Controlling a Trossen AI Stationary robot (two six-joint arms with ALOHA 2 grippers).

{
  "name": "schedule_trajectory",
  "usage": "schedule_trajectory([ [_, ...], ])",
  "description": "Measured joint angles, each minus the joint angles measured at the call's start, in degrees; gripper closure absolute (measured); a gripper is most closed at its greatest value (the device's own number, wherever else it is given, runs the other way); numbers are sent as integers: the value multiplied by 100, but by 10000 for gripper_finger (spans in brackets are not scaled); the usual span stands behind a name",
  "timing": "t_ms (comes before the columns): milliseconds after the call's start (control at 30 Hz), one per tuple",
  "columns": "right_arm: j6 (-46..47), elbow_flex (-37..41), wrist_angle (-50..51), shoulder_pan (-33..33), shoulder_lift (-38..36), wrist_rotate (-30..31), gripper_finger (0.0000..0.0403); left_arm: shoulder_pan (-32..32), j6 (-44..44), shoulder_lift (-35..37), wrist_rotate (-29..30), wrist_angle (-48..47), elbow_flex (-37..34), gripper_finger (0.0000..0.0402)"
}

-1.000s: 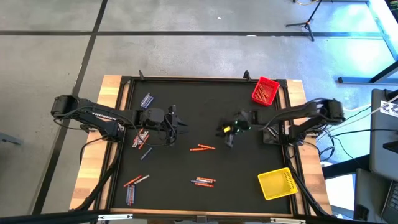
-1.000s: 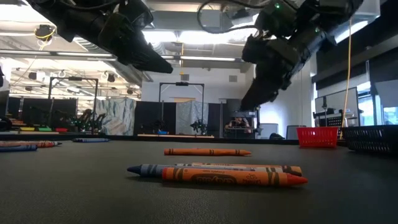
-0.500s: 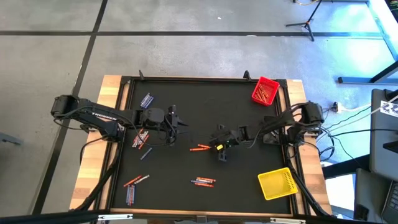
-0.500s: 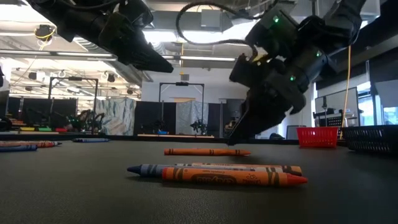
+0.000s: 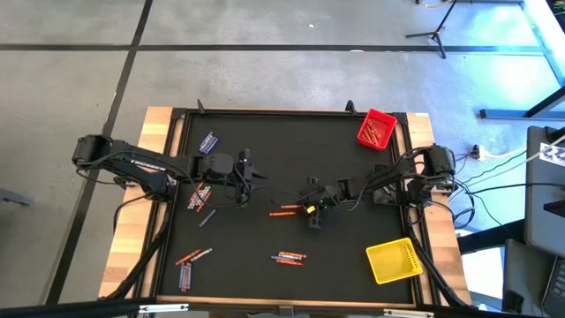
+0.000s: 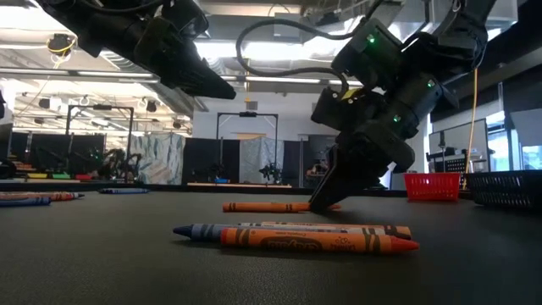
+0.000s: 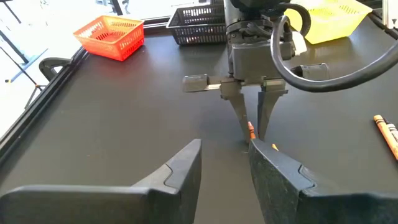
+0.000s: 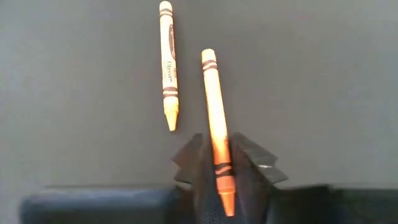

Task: Sort crayons
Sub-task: Put the orange crayon into the red bin

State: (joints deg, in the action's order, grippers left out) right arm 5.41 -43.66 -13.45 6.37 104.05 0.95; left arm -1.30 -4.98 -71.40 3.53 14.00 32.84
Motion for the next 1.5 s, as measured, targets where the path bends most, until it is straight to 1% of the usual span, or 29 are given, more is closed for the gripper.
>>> schedule_trajectory([
  [100,-14,-4,30,0,0,121,384,-2,-2,0,0,0,0,276],
  [167,-75,-4,40,4,0,197,393,0,-2,0,2,0,0,276],
  [367,-230,-2,39,4,4,232,371,-2,-4,0,2,0,0,276],
  [600,-264,7,42,4,-33,238,392,-2,-4,0,2,2,0,276],
  [733,-266,22,245,1,-194,260,389,-2,-4,0,2,2,0,276],
  [833,-243,35,535,-7,-433,305,379,-2,-5,0,2,4,0,276],
  [933,-159,31,903,-7,-784,513,379,-2,-4,0,4,7,0,276],
  [1100,12,28,1755,-5,-1390,1135,388,-2,-3,2,4,11,0,276],
  [1233,132,22,2407,-55,-1928,1663,383,-2,-2,4,4,35,0,276],
  [1367,314,20,3041,-321,-2496,2055,381,-2,-2,4,7,45,0,276],
  [1500,346,20,3715,-783,-2999,2213,383,0,-2,4,7,70,0,276],
])
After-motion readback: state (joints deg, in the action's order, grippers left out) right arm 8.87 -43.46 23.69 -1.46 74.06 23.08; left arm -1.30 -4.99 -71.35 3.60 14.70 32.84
